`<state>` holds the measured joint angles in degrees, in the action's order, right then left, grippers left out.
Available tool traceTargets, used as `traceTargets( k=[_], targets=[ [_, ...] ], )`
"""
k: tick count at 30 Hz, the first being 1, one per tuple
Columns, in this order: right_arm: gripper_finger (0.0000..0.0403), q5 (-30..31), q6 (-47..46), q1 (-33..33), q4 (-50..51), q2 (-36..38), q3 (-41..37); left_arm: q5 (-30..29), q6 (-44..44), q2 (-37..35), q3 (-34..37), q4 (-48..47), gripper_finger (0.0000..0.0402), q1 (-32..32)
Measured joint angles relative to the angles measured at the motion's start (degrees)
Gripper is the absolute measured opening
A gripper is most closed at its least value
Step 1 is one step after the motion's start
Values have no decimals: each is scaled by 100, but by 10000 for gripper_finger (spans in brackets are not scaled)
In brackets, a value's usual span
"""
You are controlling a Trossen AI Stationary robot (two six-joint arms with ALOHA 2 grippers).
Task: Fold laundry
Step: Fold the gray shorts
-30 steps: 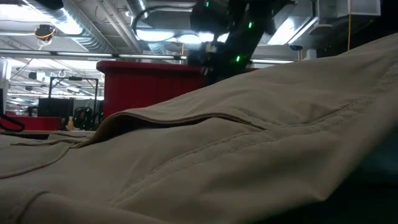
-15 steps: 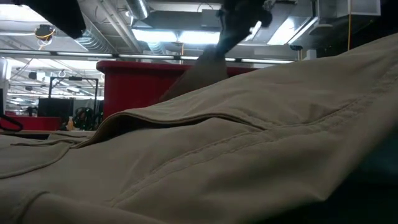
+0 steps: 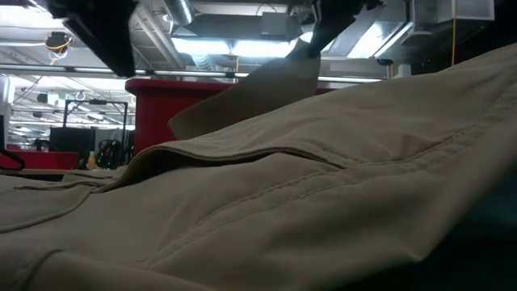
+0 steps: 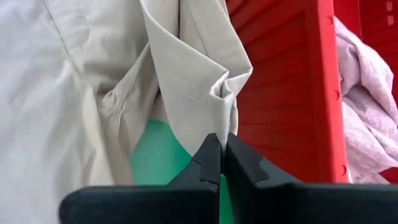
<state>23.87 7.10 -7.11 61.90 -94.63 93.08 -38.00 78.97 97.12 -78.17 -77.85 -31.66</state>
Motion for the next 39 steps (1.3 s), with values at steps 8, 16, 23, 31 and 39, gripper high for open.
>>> traceTargets(
  k=[8,16,23,31,39],
  targets=[
    [12,-200,18,0,23,-4,-2,-50,-1112,0,0,460,124,605],
    [8,-202,67,0,25,-4,-2,108,-2524,0,2,811,124,1337],
    [11,-202,71,0,170,-4,-5,547,-3289,0,1,1175,124,1788],
    [11,-201,71,0,266,-4,-7,944,-3588,-4,71,1339,124,2122],
    [12,-202,73,0,268,-4,-7,731,-3745,0,740,1928,124,2386]
  ],
)
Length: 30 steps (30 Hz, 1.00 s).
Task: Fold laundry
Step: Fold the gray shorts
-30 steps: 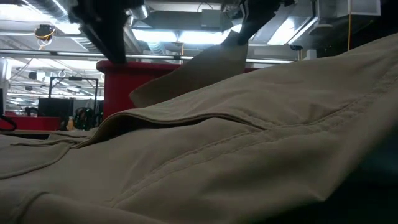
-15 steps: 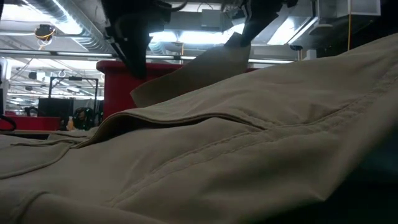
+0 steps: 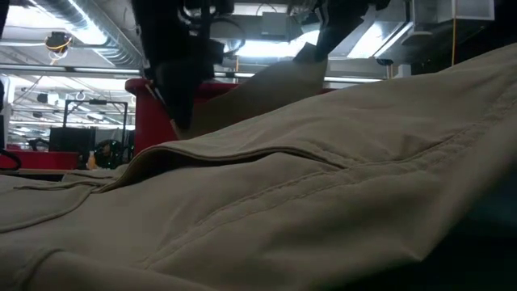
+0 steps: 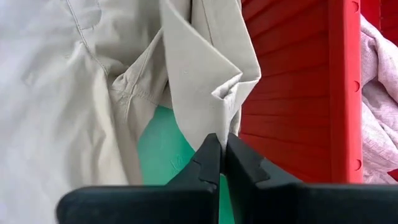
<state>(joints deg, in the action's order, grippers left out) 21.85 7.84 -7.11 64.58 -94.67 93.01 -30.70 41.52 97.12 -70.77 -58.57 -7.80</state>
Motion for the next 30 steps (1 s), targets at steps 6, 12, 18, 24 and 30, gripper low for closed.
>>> traceTargets(
  k=[6,12,18,24,30],
  targets=[
    [12,0,1,0,-4,0,0,-14,166,0,215,36,124,16],
    [12,10,3,0,0,0,0,171,22,0,261,350,81,13],
    [12,389,243,46,58,0,0,946,-217,0,261,1455,8,-194],
    [12,469,299,298,152,0,0,1130,-474,0,261,3574,3,-647],
    [12,472,387,497,155,0,0,296,-836,381,257,5879,2,-801]
  ],
)
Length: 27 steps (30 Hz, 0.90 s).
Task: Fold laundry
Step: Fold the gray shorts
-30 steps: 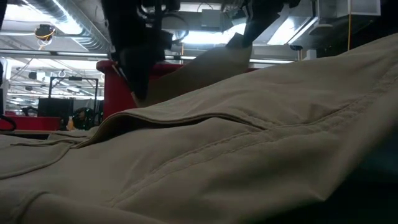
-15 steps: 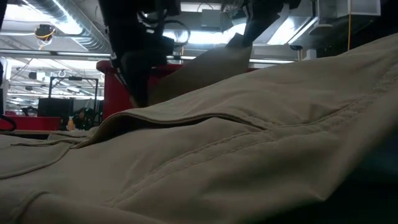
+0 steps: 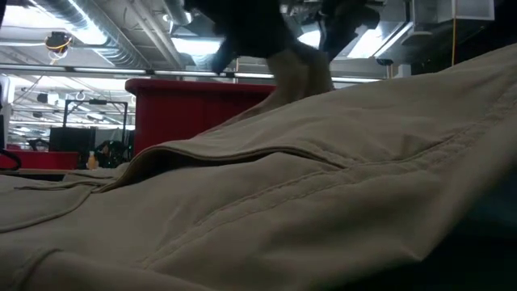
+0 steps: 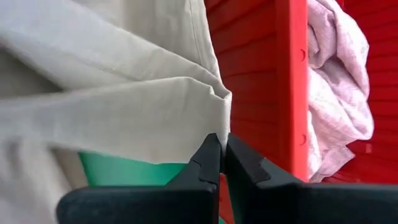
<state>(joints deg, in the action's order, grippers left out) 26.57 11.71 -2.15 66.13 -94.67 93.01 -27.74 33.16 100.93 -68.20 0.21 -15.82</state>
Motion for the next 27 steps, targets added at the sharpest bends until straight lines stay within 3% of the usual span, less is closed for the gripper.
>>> traceTargets(
  k=[12,19,23,27],
  targets=[
    [12,89,971,154,-356,20,685,-26,-736,1701,-75,4473,2,660],
    [12,-636,990,192,-503,20,719,361,-681,2720,-917,4585,7,1176],
    [12,-564,1018,188,-477,20,719,879,-681,3114,-1448,4554,25,1329],
    [12,-555,1127,185,-440,20,719,1011,-929,3206,-1759,4524,53,1399]
  ],
)
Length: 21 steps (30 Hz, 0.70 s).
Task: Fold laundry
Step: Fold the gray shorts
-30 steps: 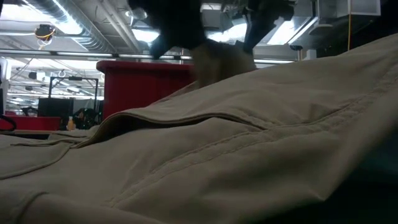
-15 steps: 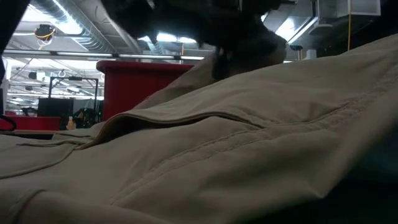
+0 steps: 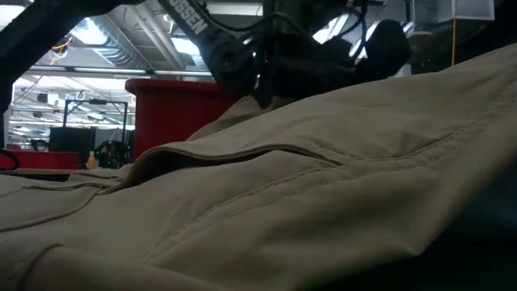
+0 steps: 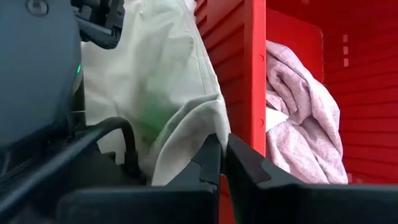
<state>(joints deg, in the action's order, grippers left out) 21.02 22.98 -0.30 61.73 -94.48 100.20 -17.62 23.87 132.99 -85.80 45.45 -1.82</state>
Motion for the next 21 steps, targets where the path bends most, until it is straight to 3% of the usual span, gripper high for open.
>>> traceTargets(
  k=[5,10,15,21],
  targets=[
    [12,-1,33,0,45,0,0,-7,-488,-4,-173,-20,104,46],
    [12,120,259,-7,336,0,4,550,-1164,-4,-197,34,143,-7],
    [12,103,291,-11,375,7,4,552,-2504,-4,-197,245,150,-85],
    [12,143,294,-7,440,7,4,513,-2261,-4,-197,172,151,-59]
  ],
)
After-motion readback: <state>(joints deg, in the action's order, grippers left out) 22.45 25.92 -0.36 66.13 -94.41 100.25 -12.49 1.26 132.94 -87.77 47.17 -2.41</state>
